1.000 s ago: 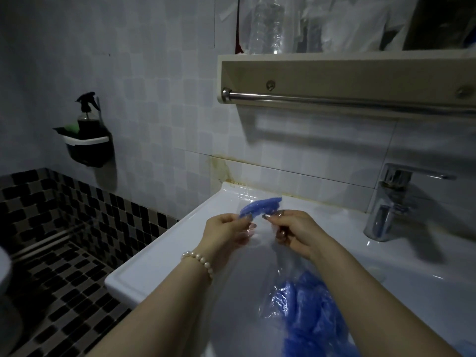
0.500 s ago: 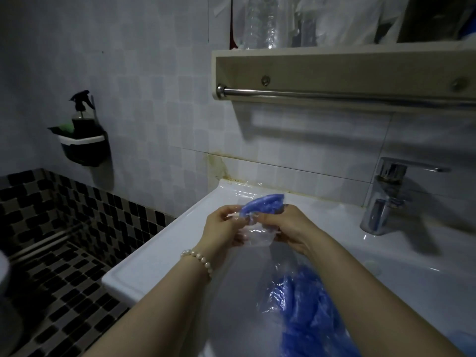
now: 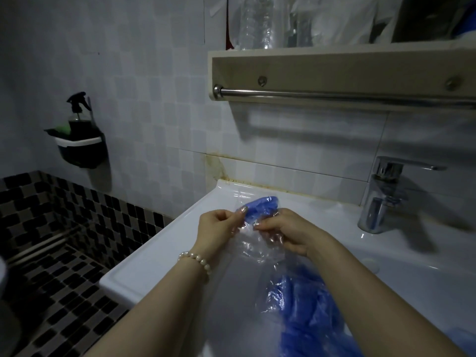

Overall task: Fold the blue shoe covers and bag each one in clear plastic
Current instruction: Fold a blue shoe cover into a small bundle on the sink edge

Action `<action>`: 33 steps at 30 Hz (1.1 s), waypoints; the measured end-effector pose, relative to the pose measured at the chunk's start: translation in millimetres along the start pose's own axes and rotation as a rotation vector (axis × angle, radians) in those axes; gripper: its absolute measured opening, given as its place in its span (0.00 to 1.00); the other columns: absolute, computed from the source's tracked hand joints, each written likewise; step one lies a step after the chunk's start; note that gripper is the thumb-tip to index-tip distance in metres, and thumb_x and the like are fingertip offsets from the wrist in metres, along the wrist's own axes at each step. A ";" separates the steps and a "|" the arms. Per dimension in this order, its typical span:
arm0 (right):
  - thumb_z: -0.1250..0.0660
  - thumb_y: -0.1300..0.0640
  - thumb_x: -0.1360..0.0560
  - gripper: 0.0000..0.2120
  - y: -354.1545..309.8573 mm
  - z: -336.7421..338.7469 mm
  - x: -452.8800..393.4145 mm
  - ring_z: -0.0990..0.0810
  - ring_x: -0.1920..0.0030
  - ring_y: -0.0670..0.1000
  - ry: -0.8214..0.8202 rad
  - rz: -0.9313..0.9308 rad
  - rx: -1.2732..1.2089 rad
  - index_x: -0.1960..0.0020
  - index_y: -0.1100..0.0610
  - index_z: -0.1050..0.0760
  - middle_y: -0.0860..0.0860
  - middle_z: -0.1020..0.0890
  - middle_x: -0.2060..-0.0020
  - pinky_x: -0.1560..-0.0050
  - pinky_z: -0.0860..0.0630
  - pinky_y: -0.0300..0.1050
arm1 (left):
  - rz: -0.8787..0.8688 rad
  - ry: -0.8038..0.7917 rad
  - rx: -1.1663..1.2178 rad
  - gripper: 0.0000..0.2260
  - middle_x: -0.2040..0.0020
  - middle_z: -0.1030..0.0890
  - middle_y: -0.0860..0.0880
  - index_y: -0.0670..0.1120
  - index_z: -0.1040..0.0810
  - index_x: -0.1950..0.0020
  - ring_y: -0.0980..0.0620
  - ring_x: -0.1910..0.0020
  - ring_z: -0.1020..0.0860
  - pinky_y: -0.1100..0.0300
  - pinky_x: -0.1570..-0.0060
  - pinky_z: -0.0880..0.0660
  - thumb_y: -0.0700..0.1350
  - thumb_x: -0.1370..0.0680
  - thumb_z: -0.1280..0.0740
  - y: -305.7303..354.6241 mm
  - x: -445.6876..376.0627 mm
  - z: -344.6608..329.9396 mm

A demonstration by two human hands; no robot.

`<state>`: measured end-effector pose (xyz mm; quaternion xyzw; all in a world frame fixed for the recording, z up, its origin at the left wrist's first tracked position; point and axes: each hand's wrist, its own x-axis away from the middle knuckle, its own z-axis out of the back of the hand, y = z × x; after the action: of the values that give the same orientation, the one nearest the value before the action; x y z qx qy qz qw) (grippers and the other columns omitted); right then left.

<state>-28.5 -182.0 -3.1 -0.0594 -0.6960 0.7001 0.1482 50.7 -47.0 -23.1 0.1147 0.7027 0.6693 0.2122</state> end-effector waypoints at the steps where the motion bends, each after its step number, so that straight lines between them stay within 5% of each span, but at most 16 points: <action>1: 0.36 0.72 0.28 0.09 1.2 1.6 0.6 0.26 0.72 0.48 -0.029 -0.011 0.021 0.63 0.61 0.26 0.53 0.25 0.73 0.68 0.29 0.39 | 0.002 -0.008 0.004 0.15 0.77 0.27 0.49 0.40 0.24 0.70 0.57 0.78 0.32 0.68 0.75 0.34 0.46 0.26 0.29 -0.8 0.1 0.2; 8: 0.37 0.73 0.28 0.11 1.6 0.6 0.4 0.22 0.69 0.49 -0.066 -0.031 0.039 0.63 0.61 0.23 0.54 0.21 0.70 0.59 0.26 0.44 | 0.129 -0.121 0.232 0.05 0.70 0.25 0.42 0.38 0.25 0.60 0.50 0.73 0.28 0.61 0.71 0.29 0.32 0.24 0.35 -1.5 -1.0 -2.1; 12: 0.29 0.60 0.29 0.02 2.8 0.6 -0.6 0.22 0.61 0.53 -0.059 -0.049 -0.016 0.58 0.59 0.19 0.56 0.19 0.63 0.49 0.26 0.50 | 0.101 -0.109 0.165 0.05 0.65 0.23 0.41 0.39 0.23 0.57 0.48 0.68 0.26 0.58 0.64 0.28 0.31 0.24 0.36 -4.6 -3.6 -2.0; 14: 0.30 0.53 0.28 0.10 3.1 0.1 -3.7 0.23 0.65 0.50 0.031 -0.025 -0.069 0.59 0.60 0.20 0.52 0.19 0.68 0.56 0.25 0.45 | 0.066 -0.087 0.086 0.06 0.69 0.25 0.45 0.40 0.24 0.59 0.52 0.73 0.29 0.63 0.71 0.30 0.36 0.22 0.36 -4.8 -2.6 -3.5; 17: 0.35 0.55 0.23 0.12 2.1 -4.1 -4.4 0.28 0.69 0.48 0.112 0.057 -0.023 0.62 0.61 0.22 0.52 0.23 0.72 0.65 0.32 0.41 | 0.020 -0.057 0.008 0.12 0.72 0.28 0.48 0.42 0.27 0.63 0.54 0.75 0.32 0.65 0.76 0.33 0.44 0.20 0.37 -5.2 -1.9 -5.0; 23: 0.37 0.65 0.23 0.08 1.9 -4.6 -1.1 0.28 0.70 0.47 0.055 0.016 -0.055 0.59 0.61 0.23 0.52 0.23 0.72 0.64 0.34 0.40 | 0.147 -0.082 0.315 0.10 0.65 0.20 0.41 0.37 0.21 0.57 0.48 0.71 0.24 0.57 0.66 0.29 0.42 0.22 0.37 1.3 -1.0 -3.9; 25: 0.38 0.67 0.23 0.07 1.8 -1.5 -0.7 0.27 0.71 0.45 0.038 0.000 -0.054 0.58 0.60 0.24 0.50 0.21 0.73 0.65 0.34 0.39 | 0.130 -0.150 0.265 0.13 0.62 0.19 0.39 0.35 0.19 0.53 0.47 0.67 0.22 0.57 0.65 0.27 0.46 0.23 0.34 0.1 1.8 -4.6; 29: 0.39 0.66 0.23 0.08 -0.6 3.4 3.6 0.28 0.72 0.46 -0.052 -0.049 -0.012 0.60 0.60 0.26 0.50 0.23 0.73 0.67 0.34 0.39 | 0.094 -0.058 0.183 0.13 0.68 0.22 0.39 0.34 0.21 0.61 0.47 0.70 0.24 0.59 0.67 0.26 0.44 0.24 0.31 -2.8 1.9 -6.7; 33: 0.36 0.68 0.25 0.04 0.1 5.4 0.8 0.26 0.69 0.47 -0.081 -0.048 0.040 0.55 0.60 0.24 0.53 0.22 0.67 0.68 0.30 0.38 | 0.115 -0.087 0.253 0.18 0.59 0.19 0.33 0.29 0.21 0.53 0.41 0.62 0.21 0.47 0.55 0.23 0.46 0.22 0.34 -0.4 2.3 -6.4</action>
<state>-30.9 -186.9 -3.0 -0.0113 -0.6885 0.7120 0.1376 45.9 -51.7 -23.8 0.2095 0.7639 0.5809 0.1875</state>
